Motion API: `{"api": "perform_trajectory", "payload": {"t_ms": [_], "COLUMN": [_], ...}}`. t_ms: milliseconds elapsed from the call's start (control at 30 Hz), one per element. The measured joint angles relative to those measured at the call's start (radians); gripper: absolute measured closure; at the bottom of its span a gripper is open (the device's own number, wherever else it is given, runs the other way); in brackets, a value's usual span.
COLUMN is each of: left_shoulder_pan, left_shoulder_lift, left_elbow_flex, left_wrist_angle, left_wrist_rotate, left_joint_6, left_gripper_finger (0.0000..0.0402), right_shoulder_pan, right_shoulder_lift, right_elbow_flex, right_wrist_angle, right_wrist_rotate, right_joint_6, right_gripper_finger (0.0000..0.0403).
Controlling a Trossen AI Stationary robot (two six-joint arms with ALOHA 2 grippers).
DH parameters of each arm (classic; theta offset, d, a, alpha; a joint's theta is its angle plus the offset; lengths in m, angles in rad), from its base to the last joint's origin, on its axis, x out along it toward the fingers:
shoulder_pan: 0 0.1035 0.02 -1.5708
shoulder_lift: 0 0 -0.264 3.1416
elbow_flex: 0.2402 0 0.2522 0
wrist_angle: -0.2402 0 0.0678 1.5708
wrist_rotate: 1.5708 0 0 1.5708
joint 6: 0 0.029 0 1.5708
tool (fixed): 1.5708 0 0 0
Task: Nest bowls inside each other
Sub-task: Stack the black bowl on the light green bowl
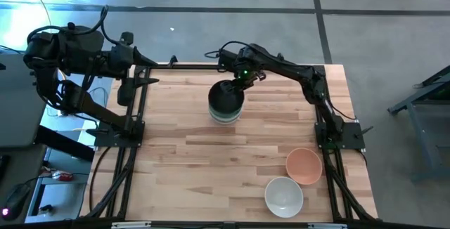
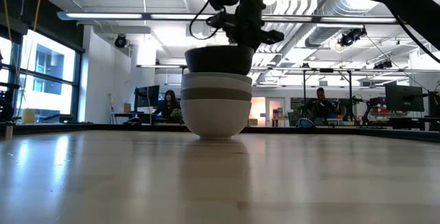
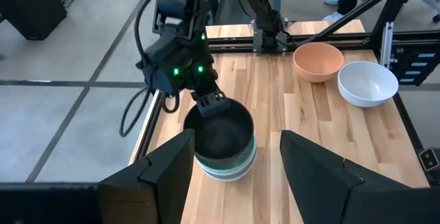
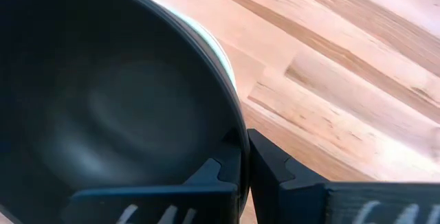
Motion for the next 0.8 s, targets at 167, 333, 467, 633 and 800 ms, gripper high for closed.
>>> {"api": "perform_trajectory", "payload": {"t_ms": [167, 333, 467, 633, 800], "left_shoulder_pan": [0.000, 0.000, 0.000, 0.000, 0.000], "left_shoulder_lift": [0.000, 0.000, 0.000, 0.000, 0.000], "left_elbow_flex": [0.000, 0.000, 0.000, 0.000, 0.000], "left_wrist_angle": [0.000, 0.000, 0.000, 0.000, 0.000], "left_wrist_rotate": [0.003, 0.005, 0.007, 0.008, 0.008], "left_joint_6": [-0.011, -0.015, -0.015, -0.011, -0.008], "left_gripper_finger": [0.0195, 0.0195, 0.0195, 0.0195, 0.0195], "right_shoulder_pan": [0.001, 0.001, 0.001, 0.000, 0.000], "right_shoulder_lift": [0.031, 0.049, 0.052, 0.053, 0.053], "right_elbow_flex": [0.000, 0.000, 0.000, 0.000, 0.000], "right_wrist_angle": [0.016, 0.034, 0.044, 0.050, 0.058], "right_wrist_rotate": [-0.007, -0.006, -0.005, -0.002, -0.002], "right_joint_6": [-0.029, -0.054, -0.060, -0.078, -0.083], "right_gripper_finger": [0.0403, 0.0403, 0.0403, 0.0403, 0.0403]}}
